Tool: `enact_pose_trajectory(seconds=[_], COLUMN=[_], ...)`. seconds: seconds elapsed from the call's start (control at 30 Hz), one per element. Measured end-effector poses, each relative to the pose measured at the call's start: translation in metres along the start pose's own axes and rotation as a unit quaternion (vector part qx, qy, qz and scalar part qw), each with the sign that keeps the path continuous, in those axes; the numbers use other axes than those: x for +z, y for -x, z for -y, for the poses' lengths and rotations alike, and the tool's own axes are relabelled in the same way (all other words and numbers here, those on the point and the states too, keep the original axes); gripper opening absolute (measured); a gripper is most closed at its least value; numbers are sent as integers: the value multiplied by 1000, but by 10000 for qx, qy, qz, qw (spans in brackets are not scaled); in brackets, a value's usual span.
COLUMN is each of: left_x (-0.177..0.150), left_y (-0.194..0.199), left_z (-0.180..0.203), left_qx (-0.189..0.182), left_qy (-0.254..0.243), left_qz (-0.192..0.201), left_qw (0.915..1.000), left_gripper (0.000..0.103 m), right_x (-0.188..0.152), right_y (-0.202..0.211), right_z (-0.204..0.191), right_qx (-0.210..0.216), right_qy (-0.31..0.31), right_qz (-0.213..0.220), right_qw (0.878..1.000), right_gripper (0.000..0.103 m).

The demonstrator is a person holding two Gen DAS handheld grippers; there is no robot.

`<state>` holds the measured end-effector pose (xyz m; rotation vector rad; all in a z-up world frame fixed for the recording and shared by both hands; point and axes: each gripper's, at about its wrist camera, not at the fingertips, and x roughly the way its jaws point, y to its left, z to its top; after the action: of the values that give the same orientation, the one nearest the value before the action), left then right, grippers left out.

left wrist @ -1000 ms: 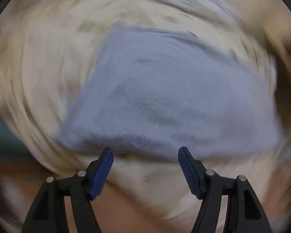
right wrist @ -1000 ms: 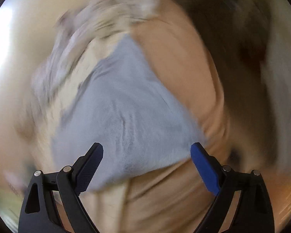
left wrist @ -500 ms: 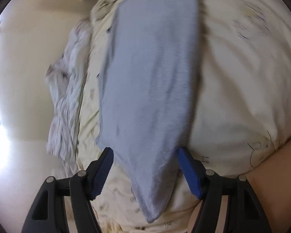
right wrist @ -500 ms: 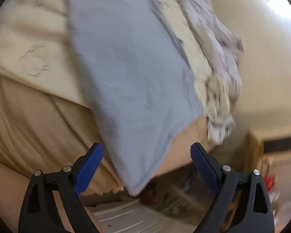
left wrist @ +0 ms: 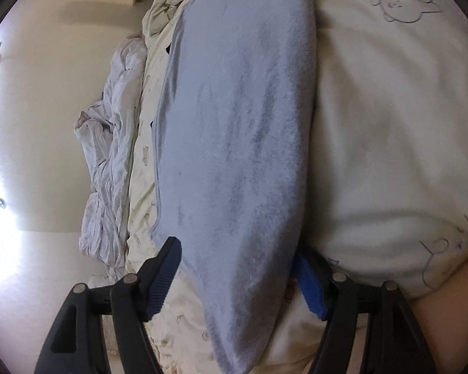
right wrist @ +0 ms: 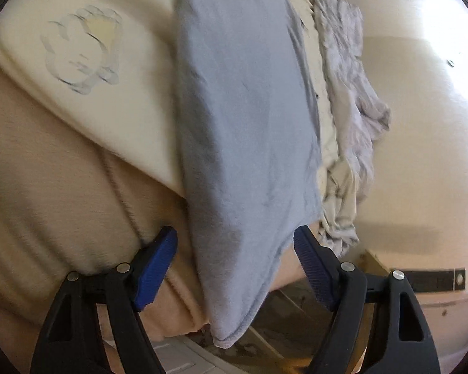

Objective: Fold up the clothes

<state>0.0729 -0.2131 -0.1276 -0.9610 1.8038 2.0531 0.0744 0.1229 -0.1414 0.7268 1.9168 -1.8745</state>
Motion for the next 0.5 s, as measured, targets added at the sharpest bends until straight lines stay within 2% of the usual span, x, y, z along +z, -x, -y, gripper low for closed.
enact_pose_trajectory(seconds=[0.07, 0.27, 0.4, 0.43, 0.5], left_x=[1, -1, 0, 1, 0], left_y=[-2, 3, -3, -4, -5], left_z=[1, 3, -1, -2, -2], left_qx=[139, 518, 571, 592, 575], left_qy=[-19, 34, 254, 286, 212], left_qz=[38, 144, -20, -46, -8], left_qw=[9999, 9986, 9980, 9978, 9981], left_gripper=[84, 84, 84, 84, 84], right_x=[0, -3, -1, 0, 0], right_y=[-7, -16, -22, -25, -38], right_z=[4, 13, 10, 11, 24], right_qx=[-111, -525, -647, -720, -750], right_qy=[-145, -327, -375, -376, -418], right_qz=[-137, -397, -546, -562, -615], right_qw=[9997, 9973, 9957, 9951, 9944], right_gripper=[80, 79, 78, 76, 62])
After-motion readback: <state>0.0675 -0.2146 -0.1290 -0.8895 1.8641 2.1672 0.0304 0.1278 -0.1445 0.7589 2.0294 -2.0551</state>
